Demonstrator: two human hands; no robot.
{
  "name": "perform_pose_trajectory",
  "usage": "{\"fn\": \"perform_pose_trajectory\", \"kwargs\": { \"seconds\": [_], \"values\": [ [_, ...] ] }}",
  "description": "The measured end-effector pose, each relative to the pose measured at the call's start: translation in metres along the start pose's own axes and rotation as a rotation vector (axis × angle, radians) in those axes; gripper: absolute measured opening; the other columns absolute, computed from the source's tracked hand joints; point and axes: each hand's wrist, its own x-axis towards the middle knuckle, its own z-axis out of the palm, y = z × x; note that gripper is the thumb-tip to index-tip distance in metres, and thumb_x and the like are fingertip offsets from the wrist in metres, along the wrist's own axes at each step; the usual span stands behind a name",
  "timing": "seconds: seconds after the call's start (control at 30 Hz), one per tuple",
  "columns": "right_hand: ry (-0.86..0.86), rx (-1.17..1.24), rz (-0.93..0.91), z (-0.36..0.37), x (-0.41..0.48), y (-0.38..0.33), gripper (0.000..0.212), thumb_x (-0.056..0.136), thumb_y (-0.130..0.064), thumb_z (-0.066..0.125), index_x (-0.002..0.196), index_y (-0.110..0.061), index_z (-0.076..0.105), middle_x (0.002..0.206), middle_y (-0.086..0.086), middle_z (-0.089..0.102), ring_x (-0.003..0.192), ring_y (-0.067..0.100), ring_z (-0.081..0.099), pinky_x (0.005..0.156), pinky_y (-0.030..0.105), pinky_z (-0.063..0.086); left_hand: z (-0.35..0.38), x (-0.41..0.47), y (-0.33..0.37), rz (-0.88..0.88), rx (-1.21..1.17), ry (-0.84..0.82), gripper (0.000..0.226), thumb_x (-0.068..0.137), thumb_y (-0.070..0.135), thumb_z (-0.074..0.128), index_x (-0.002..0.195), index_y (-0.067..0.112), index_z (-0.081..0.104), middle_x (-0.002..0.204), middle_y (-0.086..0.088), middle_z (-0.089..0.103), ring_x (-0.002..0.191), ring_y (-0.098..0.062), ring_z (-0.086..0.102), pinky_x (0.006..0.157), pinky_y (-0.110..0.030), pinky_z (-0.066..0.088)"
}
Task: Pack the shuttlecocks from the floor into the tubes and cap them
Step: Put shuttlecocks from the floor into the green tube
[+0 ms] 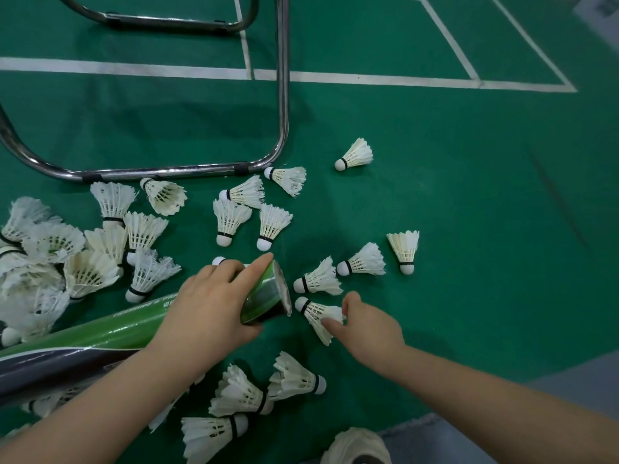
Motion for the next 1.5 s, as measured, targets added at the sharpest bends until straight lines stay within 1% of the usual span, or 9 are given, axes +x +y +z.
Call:
{"fn": "perform_pose_trajectory", "kwargs": {
  "seconds": [0.1, 0.33, 0.5, 0.73, 0.87, 1.0, 1.2, 1.33, 1.5],
  "values": [
    [-0.033, 0.123, 0.038, 0.007, 0.007, 0.001, 0.041, 0.087, -0.053, 0.052, 0.1, -0.017, 0.035, 0.085, -0.002, 0.053, 0.077, 0.02, 0.053, 0.063, 0.031, 0.04, -0.001, 0.001, -0.002, 0.003, 0.001, 0.004, 0.101, 0.074, 0.051, 0.067, 0.146, 0.039, -0.001, 0.131, 0.007, 0.042, 0.115, -0.016, 0.041, 0.1, -0.03, 0.033],
    [-0.079, 0.734, 0.143, 0.019, 0.022, -0.003, 0.023, 0.084, -0.018, 0.064, 0.098, -0.016, 0.045, 0.087, 0.003, 0.051, 0.072, 0.017, 0.05, 0.067, 0.029, 0.043, 0.002, -0.006, -0.005, 0.012, 0.028, -0.025, 0.099, 0.076, 0.053, 0.063, 0.146, 0.039, -0.005, 0.131, 0.01, 0.039, 0.114, -0.014, 0.04, 0.098, -0.028, 0.035],
    [0.07, 0.965, -0.044, 0.003, 0.004, -0.014, 0.022, 0.081, 0.001, 0.052, 0.075, -0.02, 0.052, 0.065, -0.003, 0.044, 0.06, 0.013, 0.038, 0.055, 0.026, 0.032, 0.003, -0.007, -0.008, 0.003, 0.017, -0.02, 0.098, 0.077, 0.052, 0.063, 0.146, 0.04, -0.006, 0.131, 0.01, 0.039, 0.115, -0.014, 0.04, 0.099, -0.028, 0.034],
    [0.283, 0.998, -0.423, -0.028, -0.015, -0.057, 0.025, 0.08, -0.005, 0.052, 0.073, -0.028, 0.054, 0.063, -0.016, 0.052, 0.062, 0.005, 0.044, 0.059, 0.021, 0.038, 0.005, -0.01, -0.007, 0.011, -0.012, -0.007, 0.098, 0.075, 0.051, 0.065, 0.146, 0.041, -0.002, 0.127, 0.01, 0.041, 0.112, -0.014, 0.041, 0.098, -0.029, 0.036],
    [0.38, 0.788, -0.5, -0.032, -0.016, -0.057, 0.02, 0.077, -0.017, 0.048, 0.071, -0.036, 0.051, 0.074, -0.015, 0.057, 0.066, 0.008, 0.049, 0.066, 0.029, 0.042, 0.006, -0.01, -0.009, 0.007, 0.002, -0.009, 0.099, 0.074, 0.052, 0.065, 0.145, 0.041, -0.004, 0.128, 0.01, 0.041, 0.113, -0.014, 0.041, 0.098, -0.029, 0.035],
    [0.409, 0.918, -0.491, -0.038, -0.016, -0.055, 0.02, 0.075, -0.014, 0.045, 0.073, -0.033, 0.052, 0.069, -0.023, 0.057, 0.063, 0.001, 0.047, 0.059, 0.017, 0.038, 0.006, -0.01, -0.009, 0.004, -0.001, -0.006, 0.099, 0.074, 0.051, 0.065, 0.146, 0.04, -0.002, 0.129, 0.009, 0.041, 0.113, -0.015, 0.042, 0.098, -0.03, 0.036],
    [0.234, 0.893, -0.564, -0.028, -0.028, -0.068, 0.019, 0.08, -0.016, 0.047, 0.08, -0.034, 0.052, 0.074, -0.022, 0.057, 0.072, -0.001, 0.051, 0.067, 0.016, 0.042, 0.006, -0.01, -0.007, 0.015, 0.0, 0.006, 0.098, 0.074, 0.05, 0.066, 0.146, 0.039, 0.001, 0.126, 0.008, 0.043, 0.111, -0.016, 0.043, 0.096, -0.03, 0.037],
    [0.127, 0.844, -0.532, -0.024, -0.037, -0.07, 0.022, 0.092, -0.009, 0.049, 0.091, -0.031, 0.045, 0.076, -0.005, 0.062, 0.07, 0.018, 0.052, 0.069, 0.03, 0.043, 0.004, -0.013, -0.004, 0.027, 0.026, 0.01, 0.098, 0.074, 0.051, 0.065, 0.146, 0.038, 0.0, 0.125, 0.008, 0.042, 0.11, -0.016, 0.043, 0.094, -0.029, 0.037],
    [-0.027, 0.977, -0.425, -0.023, -0.043, -0.072, 0.012, 0.093, -0.015, 0.053, 0.09, -0.026, 0.048, 0.067, -0.009, 0.064, 0.07, 0.008, 0.056, 0.073, 0.029, 0.046, -0.002, -0.017, -0.002, 0.026, -0.01, -0.004, 0.099, 0.074, 0.05, 0.066, 0.146, 0.038, -0.001, 0.126, 0.007, 0.041, 0.111, -0.016, 0.041, 0.096, -0.029, 0.035]
  ]
}}
